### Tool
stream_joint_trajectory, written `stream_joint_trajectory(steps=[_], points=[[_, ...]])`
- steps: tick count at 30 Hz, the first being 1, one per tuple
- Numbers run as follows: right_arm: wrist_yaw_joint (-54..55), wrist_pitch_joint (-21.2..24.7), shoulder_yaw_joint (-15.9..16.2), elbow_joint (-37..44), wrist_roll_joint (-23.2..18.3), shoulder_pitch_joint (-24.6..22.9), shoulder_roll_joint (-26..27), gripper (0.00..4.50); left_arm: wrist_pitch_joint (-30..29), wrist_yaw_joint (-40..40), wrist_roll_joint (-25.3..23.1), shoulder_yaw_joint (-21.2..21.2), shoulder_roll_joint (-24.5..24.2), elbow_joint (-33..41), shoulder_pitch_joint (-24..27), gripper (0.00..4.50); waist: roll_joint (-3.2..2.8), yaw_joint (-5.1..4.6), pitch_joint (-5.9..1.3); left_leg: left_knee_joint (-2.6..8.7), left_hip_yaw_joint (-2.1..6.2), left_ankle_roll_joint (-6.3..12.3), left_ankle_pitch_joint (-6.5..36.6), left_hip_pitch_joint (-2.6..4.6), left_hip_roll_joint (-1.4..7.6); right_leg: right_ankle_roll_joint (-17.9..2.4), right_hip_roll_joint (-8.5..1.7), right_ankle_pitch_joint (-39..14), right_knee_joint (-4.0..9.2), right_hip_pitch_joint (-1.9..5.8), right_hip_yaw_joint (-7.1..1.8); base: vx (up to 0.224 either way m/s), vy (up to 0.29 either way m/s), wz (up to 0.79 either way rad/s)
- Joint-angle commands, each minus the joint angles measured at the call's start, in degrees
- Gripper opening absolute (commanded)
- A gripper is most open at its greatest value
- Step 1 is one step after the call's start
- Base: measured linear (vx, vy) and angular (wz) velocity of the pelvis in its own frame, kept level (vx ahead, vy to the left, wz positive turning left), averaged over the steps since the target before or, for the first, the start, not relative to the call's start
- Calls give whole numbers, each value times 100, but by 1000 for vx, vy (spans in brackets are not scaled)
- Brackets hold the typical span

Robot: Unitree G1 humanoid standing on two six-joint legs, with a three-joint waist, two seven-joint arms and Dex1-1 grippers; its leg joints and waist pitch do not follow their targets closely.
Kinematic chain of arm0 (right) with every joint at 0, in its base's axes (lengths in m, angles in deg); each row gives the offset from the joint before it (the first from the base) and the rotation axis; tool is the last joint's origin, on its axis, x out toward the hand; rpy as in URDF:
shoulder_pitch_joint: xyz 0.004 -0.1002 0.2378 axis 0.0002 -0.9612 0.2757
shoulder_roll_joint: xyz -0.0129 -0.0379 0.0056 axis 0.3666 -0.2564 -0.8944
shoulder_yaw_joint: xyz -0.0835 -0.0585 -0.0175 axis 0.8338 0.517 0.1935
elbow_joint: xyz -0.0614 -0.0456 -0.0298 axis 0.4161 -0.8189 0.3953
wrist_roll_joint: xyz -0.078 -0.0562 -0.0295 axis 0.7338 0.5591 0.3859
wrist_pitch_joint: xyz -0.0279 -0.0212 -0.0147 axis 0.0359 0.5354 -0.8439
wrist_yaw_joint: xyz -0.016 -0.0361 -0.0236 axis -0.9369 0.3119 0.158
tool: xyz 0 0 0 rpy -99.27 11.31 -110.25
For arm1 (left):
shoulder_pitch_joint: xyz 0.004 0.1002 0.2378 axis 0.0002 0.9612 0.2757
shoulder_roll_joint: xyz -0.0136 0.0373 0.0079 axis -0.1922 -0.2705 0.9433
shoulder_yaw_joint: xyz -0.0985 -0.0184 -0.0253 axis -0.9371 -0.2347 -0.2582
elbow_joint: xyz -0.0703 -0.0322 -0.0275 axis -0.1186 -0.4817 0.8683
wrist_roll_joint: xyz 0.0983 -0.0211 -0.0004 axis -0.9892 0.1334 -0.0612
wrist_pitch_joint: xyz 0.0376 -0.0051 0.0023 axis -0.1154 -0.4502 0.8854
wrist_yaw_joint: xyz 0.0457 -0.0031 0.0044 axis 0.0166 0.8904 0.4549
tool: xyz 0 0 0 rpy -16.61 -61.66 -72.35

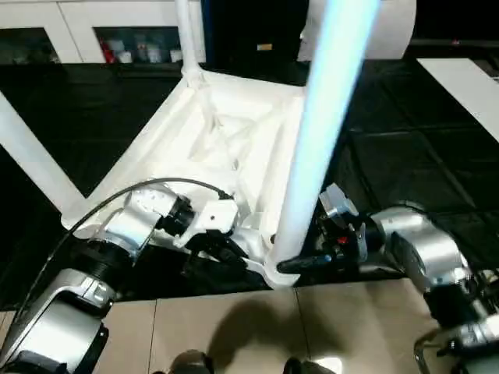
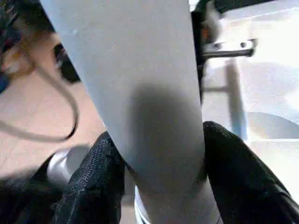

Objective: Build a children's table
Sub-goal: Rotate leg to tighten

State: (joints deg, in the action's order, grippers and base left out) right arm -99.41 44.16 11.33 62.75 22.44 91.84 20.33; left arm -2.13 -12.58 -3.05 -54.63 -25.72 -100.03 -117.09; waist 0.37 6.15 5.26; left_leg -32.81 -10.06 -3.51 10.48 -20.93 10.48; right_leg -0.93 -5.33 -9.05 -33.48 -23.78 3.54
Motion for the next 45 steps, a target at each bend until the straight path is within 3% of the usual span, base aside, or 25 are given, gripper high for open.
stream_joint_trajectory(steps=[1,4,6,7,9,12,14,15,16,17,18,19,20,21,22,23,24,25,28,29,31,35,41,42,45], points=[[897,329,134,90,-38,-82,494,211,-328,643,-106,131,353,73,135,0,51,-56,-288,438,30,257,1399,52,267,-1159,-345,-2217,415,267,-251,0,0,0],[1394,398,137,25,141,-109,749,211,-573,988,-144,67,488,107,188,0,57,-176,-199,491,109,-10,2071,120,232,-605,-372,-3818,585,191,-229,0,0,0],[1755,545,138,77,237,-159,968,211,-793,1321,-216,14,591,91,171,0,62,-224,-176,502,149,-55,2265,119,217,-408,-381,-4251,643,195,-198,-56,3,-7],[1951,629,129,116,268,-183,1081,211,-906,1443,-210,-29,648,88,156,0,29,-307,-159,517,200,-119,2584,171,202,-220,-383,-4581,735,177,-126,-56,8,-8],[2151,701,129,162,298,-211,1212,211,-1020,1602,-224,-72,718,79,132,0,37,-369,-151,528,228,-139,2720,164,194,-174,-371,-4602,764,188,-86,-55,21,-9],[3012,829,116,259,470,-287,1753,211,-1425,2249,-333,-246,1016,34,26,0,30,-491,-137,524,262,-133,2959,227,171,-45,-362,-4741,893,172,39,-56,29,-9],[3693,793,70,112,655,-219,2128,211,-1678,2854,-373,-425,1274,-69,-97,0,-126,-634,-67,659,353,-192,3815,258,273,20,-263,-4319,987,284,367,-63,44,-10],[3769,798,54,93,676,-207,2169,211,-1712,2906,-370,-442,1296,-76,-110,0,-188,-683,-25,811,400,-247,4346,186,356,4,-170,-3892,856,396,476,-131,50,-2],[4149,837,-47,-6,734,-135,2385,211,-1833,3212,-364,-541,1416,-128,-174,0,-331,-397,4,1400,282,-430,5487,-510,576,-306,-26,-1731,-649,946,343,-131,50,-2],[4149,837,-47,-6,734,-135,2385,211,-1833,3212,-364,-541,1416,-128,-174,0,-289,18,-15,1483,-170,-233,5172,-479,471,-231,158,-1336,-901,724,197,-97,-15,19],[4692,818,-153,-177,847,7,2689,211,-1958,3761,-425,-700,1578,-185,-262,0,-42,-186,-148,1185,-110,-120,4185,-137,370,-109,0,-2336,-737,672,-220,41,-138,11],[5029,782,-271,-279,901,84,2871,211,-2011,3980,-481,-767,1634,-191,-290,0,252,-272,-167,-440,344,139,526,214,-250,-55,-757,-6502,873,58,-643,41,-138,11],[5047,780,-278,-284,904,88,2880,210,-2014,3990,-484,-771,1636,-191,-291,0,181,-201,-167,-439,536,187,43,-191,-233,-152,-927,-6158,737,458,-719,99,-82,-38],[5514,705,-463,-448,965,217,3127,210,-2054,4298,-589,-848,1684,-189,-321,0,104,-170,-143,115,561,-162,-71,-361,26,-339,-693,-4335,374,583,-443,63,62,-41],[5631,683,-510,-495,976,254,3187,210,-2058,4385,-617,-866,1694,-189,-328,0,63,-266,-240,338,451,-199,102,-69,93,-580,-217,-2281,203,360,-270,63,62,-41],[5910,599,-600,-608,1038,333,3313,210,-2092,4536,-686,-889,1703,-171,-330,0,15,-335,-311,349,453,-148,223,37,159,-785,-201,-1552,120,361,-265,0,0,0],[6105,540,-662,-683,1085,384,3400,210,-2120,4633,-735,-906,1709,-156,-330,0,-38,-360,-347,367,439,-68,306,59,180,-985,-244,-1035,111,375,-276,0,0,0],[6290,492,-724,-757,1128,437,3496,210,-2157,4742,-764,-934,1719,-128,-319,0,-90,-465,-310,456,399,2,734,-47,202,-1341,-283,-618,154,448,-250,0,0,0],[6716,318,-938,-1021,1206,633,3725,210,-2215,4992,-855,-987,1693,-76,-302,0,-47,-449,-291,482,332,51,1241,-17,190,-1314,-331,-1141,267,437,-283,0,0,0],[6753,285,-967,-1080,1227,675,3741,210,-2196,4987,-864,-991,1671,-60,-294,0,-46,-431,-275,502,306,34,1442,-10,194,-1167,-352,-1760,344,418,-297,0,0,0],[6521,149,-966,-1105,1210,689,3678,210,-2100,4783,-844,-940,1585,22,-241,0,-57,-415,-304,509,285,45,1299,-7,216,-1075,-353,-1724,356,423,-299,0,0,0],[5870,-26,-766,-831,1255,506,3294,266,-1973,4358,-821,-797,1408,185,-90,0,-68,-401,-330,495,213,137,1040,-5,244,-1132,-332,-1074,310,423,-302,0,0,0],[4631,-285,-880,-294,940,123,2311,318,-1575,3545,-691,-610,951,338,139,0,-52,-386,-363,430,180,408,603,-31,229,-1287,-330,-329,258,495,-297,0,0,0],[4367,-314,-912,-183,860,65,2119,336,-1471,3383,-676,-578,859,345,165,0,-91,-384,-399,407,179,456,508,-19,237,-1356,-324,-113,236,507,-295,0,0,0],[3745,-270,-933,40,728,-46,1747,349,-1306,3004,-603,-500,677,404,226,0,-75,-387,-433,357,162,608,234,-22,229,-1554,-317,463,162,519,-295,0,0,0]])
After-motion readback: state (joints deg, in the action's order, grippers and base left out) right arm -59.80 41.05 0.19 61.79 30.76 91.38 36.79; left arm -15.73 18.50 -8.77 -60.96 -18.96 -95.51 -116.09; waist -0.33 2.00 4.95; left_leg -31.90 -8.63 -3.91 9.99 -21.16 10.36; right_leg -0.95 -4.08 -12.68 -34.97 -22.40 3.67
